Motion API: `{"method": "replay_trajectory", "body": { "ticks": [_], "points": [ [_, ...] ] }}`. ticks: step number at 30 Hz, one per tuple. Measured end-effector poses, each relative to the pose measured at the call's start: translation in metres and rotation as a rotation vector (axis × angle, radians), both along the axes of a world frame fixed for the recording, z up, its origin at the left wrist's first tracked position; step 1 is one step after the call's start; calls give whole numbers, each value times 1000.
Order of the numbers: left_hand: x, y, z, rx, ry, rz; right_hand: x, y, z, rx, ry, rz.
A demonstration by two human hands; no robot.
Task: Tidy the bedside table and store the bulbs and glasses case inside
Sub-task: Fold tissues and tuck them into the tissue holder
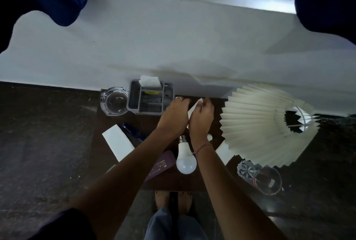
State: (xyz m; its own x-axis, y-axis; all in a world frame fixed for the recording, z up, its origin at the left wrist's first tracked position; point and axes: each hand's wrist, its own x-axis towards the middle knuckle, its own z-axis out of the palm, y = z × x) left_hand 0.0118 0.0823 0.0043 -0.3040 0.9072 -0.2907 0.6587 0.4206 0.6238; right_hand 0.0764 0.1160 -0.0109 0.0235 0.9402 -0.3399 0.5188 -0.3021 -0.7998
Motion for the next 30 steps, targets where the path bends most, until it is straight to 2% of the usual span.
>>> {"method": "replay_trajectory", "body": {
  "ticks": [6,10,17,24,30],
  "points": [
    [17,15,-19,-144,-22,-151,21,6,-13,-206,-49,-83],
    [25,25,-33,-210,-9,-172,29,7,-21,-315,-18,-115],
    [21,31,-60,-449,-58,-170,27,12,-32,-419,-11,-119],
    [24,35,-58,-394,-237,87,24,18,-40,-451,35,-147],
    [21,30,-54,-339,-409,166,25,15,-38,-508,127,-216]
  ]
}}
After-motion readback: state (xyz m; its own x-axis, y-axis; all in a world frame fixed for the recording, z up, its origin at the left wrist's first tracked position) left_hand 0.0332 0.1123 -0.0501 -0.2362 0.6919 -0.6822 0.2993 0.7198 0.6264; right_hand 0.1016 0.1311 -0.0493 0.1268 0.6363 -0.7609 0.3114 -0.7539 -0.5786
